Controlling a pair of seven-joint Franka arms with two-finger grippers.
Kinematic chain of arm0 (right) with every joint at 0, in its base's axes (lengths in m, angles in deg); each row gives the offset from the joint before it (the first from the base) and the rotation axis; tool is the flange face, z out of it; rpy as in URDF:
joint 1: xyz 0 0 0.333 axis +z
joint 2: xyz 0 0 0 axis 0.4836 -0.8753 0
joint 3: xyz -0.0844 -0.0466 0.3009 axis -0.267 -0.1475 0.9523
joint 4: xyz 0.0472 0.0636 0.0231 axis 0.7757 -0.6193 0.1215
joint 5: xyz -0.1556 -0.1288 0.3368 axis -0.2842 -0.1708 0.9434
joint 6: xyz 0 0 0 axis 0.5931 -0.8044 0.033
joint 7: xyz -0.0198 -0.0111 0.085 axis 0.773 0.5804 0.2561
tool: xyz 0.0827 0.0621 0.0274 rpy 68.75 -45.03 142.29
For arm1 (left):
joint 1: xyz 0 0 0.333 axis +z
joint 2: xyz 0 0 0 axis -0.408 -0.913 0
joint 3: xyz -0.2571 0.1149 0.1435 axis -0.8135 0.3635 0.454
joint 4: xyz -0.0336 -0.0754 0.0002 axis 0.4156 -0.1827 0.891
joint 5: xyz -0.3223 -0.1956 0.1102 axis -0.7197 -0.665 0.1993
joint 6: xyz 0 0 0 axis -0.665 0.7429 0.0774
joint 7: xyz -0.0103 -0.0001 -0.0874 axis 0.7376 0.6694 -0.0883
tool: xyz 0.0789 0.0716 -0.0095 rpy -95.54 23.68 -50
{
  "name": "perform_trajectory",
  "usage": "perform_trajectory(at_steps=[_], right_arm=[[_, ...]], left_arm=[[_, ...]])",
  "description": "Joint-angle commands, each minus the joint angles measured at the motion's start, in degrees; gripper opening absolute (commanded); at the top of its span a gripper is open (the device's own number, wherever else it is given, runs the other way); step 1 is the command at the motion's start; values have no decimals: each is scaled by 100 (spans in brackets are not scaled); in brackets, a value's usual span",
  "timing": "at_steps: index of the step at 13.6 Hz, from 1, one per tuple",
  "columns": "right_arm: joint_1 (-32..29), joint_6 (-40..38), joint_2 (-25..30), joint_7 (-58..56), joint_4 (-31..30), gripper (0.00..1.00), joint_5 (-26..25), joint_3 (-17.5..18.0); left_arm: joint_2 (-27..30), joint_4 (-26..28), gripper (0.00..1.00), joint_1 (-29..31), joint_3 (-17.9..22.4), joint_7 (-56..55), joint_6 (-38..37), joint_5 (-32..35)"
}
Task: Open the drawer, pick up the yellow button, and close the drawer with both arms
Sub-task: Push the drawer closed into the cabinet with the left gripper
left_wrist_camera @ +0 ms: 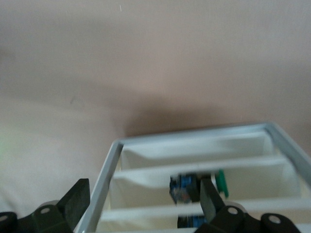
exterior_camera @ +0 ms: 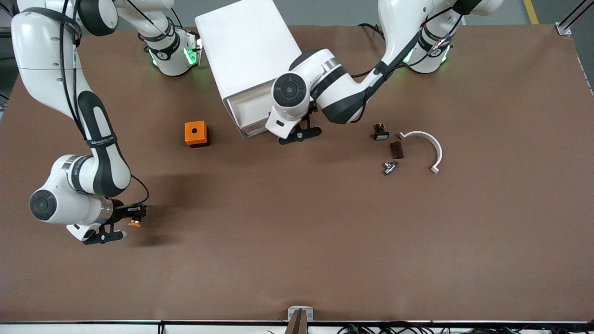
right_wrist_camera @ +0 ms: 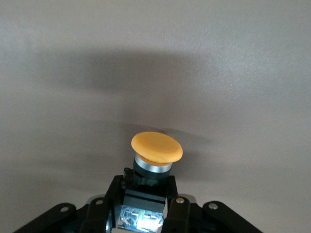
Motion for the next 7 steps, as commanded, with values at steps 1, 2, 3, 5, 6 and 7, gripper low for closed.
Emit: perform_trajectory(at_steps=[1, 2, 3, 5, 6, 7], right_arm=[[20, 56, -45, -114, -29, 26, 78, -12], [37, 47, -45, -71, -12, 44, 87, -12], [46, 39, -36, -53, 15, 70, 78, -12], [29, -14, 103, -79, 32, 100, 122, -4], [29, -23, 261, -105, 32, 100, 122, 5], [46, -58, 463, -106, 32, 100, 122, 14]], left_arm=[[186, 154, 100, -6, -289, -127, -258, -50], [186, 154, 99, -6, -368, -135, -328, -50], [169, 154, 100, -6, -465, -162, -364, -59], [125, 154, 99, -23, -588, -232, -364, -76], [72, 136, 100, -49, -615, -241, -364, -233], [63, 145, 99, -58, -615, -250, -364, -374]])
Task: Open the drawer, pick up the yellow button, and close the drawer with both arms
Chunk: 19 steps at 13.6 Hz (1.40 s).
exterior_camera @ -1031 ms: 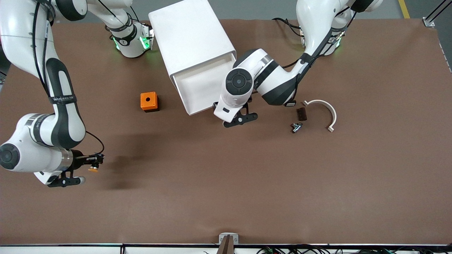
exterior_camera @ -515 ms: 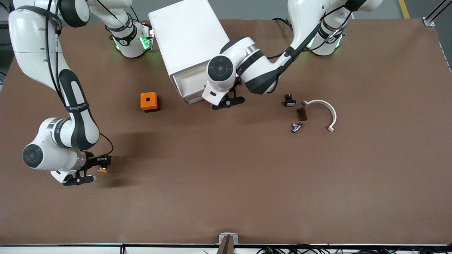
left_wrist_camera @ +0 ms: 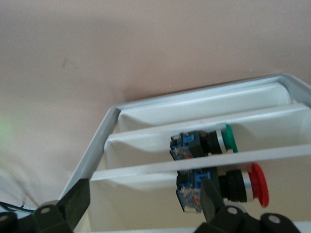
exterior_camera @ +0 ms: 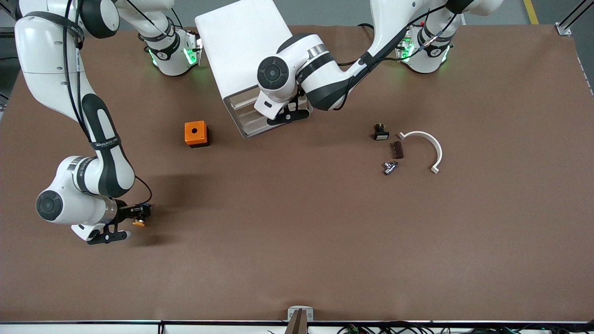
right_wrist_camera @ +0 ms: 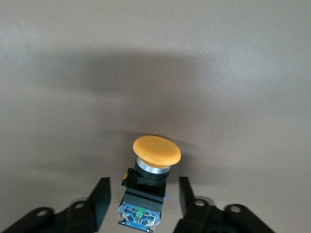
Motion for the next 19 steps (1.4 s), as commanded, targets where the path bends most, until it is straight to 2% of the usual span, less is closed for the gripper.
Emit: perform_trajectory(at_steps=[1, 5, 10, 12, 15, 17, 19], right_arm=[[47, -255, 667, -49, -79, 100, 113, 27], [91, -432, 1494, 4, -79, 100, 113, 18], [240, -1914, 2750, 847, -71, 100, -19, 9], [249, -2478, 3111, 1206, -36, 100, -28, 9], [346, -2892, 3587, 1419, -1, 100, -369, 27], [311, -3260, 3684, 1463, 288, 100, -379, 18], [302, -3315, 4017, 2066, 220, 100, -388, 36]], left_arm=[[79, 49, 100, -13, -168, -45, -235, -340], [-18, -3, 100, -14, -125, -45, -235, -367], [632, -310, 100, 1776, -98, 156, -480, -270], [921, -329, 100, 2515, -124, 725, -525, 88], [1300, -320, 100, 3123, -115, 1237, -542, 756], [1555, -329, 100, 3396, -98, 1780, -613, 1248], [1818, -320, 100, 3852, -107, 2387, -622, 1575]])
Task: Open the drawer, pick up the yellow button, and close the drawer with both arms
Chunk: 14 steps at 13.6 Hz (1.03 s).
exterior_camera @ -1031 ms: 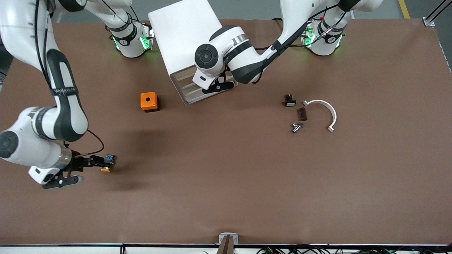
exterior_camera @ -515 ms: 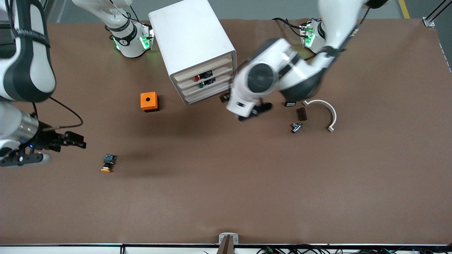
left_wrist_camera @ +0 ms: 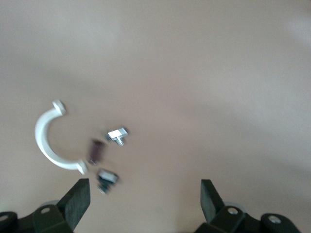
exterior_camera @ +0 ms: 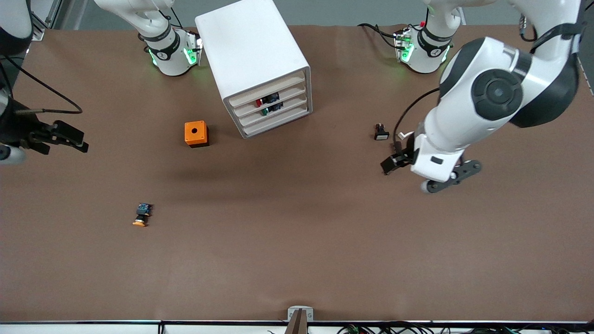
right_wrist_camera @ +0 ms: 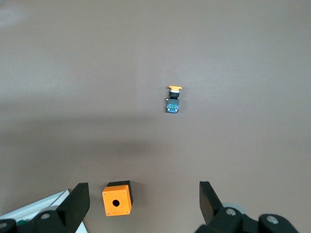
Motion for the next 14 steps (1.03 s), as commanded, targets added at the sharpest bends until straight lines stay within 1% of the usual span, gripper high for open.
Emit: perform_trajectory(at_steps=[1, 3, 5, 6, 7, 8, 10, 11, 12, 14], right_arm=[[13, -75, 362, 567, -127, 100, -98, 33], [-13, -92, 450, 594, -171, 100, -150, 59], [-56, -92, 704, 612, -460, 100, -151, 77], [-66, -92, 758, 612, -522, 100, -159, 121], [-66, -101, 741, 603, -514, 100, -186, 121], [-57, -75, 732, 611, -497, 100, -273, 130], [-39, -100, 723, 603, -488, 100, -300, 130], [-48, -101, 723, 594, -479, 100, -318, 121], [-57, -101, 723, 594, -479, 100, -353, 112], [-31, -188, 714, 533, -444, 100, -764, 147]], left_arm=[[502, 121, 100, 584, -63, 839, -189, 289], [730, 121, 100, 848, -55, 1674, -366, 281], [950, 121, 100, 1295, -81, 2315, -645, 263], [1074, 130, 100, 1385, -55, 2684, -778, 167], [1170, 147, 100, 1455, 76, 2993, -788, 114], [1380, 208, 100, 1299, 512, 3239, -788, 1], [1837, 620, 100, 449, 1758, 3600, -788, -455], [2048, 865, 100, 219, 2217, 3854, -779, -753], [2198, 981, 100, 173, 2404, 3996, -779, -861], [2480, 1218, 100, 173, 2398, 4024, -788, -853]])
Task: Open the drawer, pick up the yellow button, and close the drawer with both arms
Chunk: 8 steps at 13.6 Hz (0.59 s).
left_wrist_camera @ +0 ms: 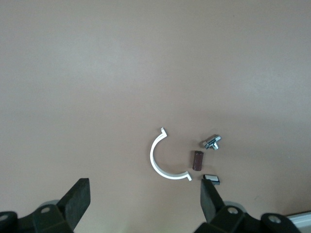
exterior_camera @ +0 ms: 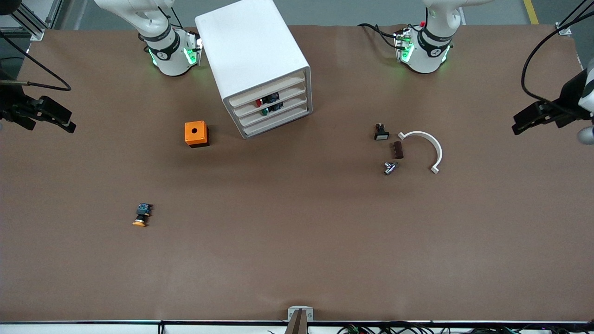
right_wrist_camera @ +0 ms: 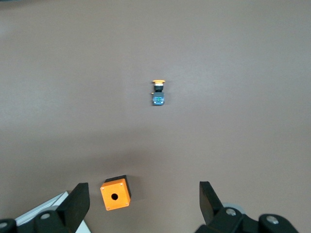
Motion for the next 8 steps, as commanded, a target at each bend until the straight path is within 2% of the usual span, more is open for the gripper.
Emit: perform_trajectory(at_steps=[1, 4, 7, 8], right_arm=[[-51, -191, 130, 43, -78, 100, -353, 152], [-209, -210, 112, 113, -86, 100, -283, 232], [-227, -167, 112, 113, -86, 100, 277, 232], [-262, -149, 112, 122, -86, 100, 305, 240]], left_arm=[[591, 608, 100, -103, 89, 117, 38, -84], [829, 838, 100, -86, -59, 126, 91, -75], [838, 847, 100, -68, -104, 126, 20, -136], [838, 847, 100, -77, -121, 126, 3, -128]])
